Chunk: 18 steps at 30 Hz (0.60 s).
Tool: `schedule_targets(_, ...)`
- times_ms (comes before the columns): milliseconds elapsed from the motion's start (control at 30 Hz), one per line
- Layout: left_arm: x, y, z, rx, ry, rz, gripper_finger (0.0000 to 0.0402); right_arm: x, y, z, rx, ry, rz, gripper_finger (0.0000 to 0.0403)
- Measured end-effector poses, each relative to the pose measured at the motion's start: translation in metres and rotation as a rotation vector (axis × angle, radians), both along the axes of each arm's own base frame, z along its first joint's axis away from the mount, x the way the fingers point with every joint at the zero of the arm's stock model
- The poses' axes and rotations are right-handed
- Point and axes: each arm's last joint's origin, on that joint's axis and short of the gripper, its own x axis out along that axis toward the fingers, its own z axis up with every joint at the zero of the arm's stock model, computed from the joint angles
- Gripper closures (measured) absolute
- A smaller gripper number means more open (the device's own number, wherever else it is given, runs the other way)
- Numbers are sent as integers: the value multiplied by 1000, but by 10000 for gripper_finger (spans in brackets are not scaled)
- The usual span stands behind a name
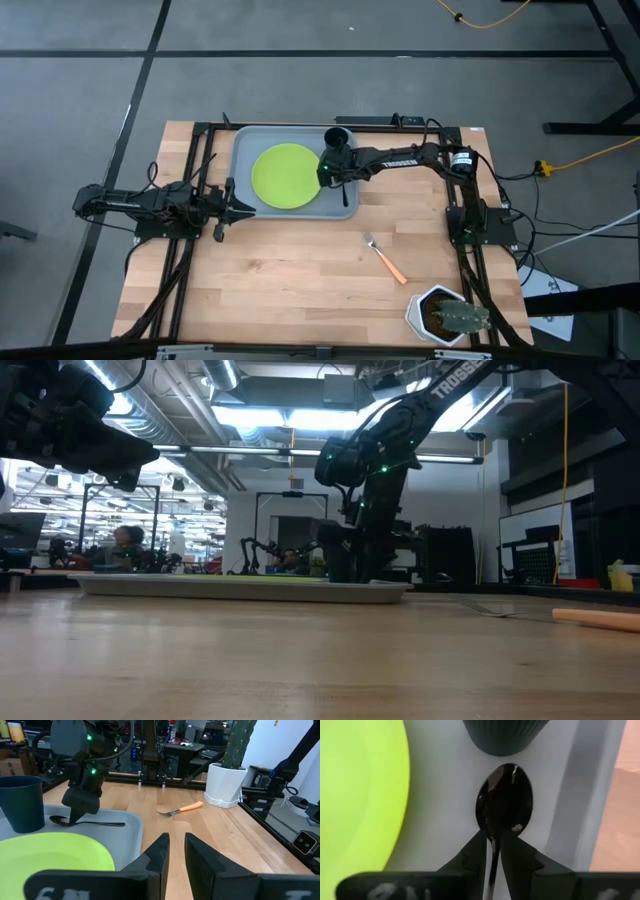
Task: Pick and place plate/cup/fork/spoon on tray
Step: Put the black spoon on the gray tray to the right of the light green plate
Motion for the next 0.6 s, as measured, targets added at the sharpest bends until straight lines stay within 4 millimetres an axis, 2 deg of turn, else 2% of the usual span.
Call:
schedule_targets(233,0,0,0,0,0,0,349,-3,3,7,10,1,-12,343)
schedule_targets(400,0,0,0,0,0,0,349,0,28,6,48,17,2,343)
schedule_targets(600,0,0,0,0,0,0,349,2,59,6,15,32,-11,343)
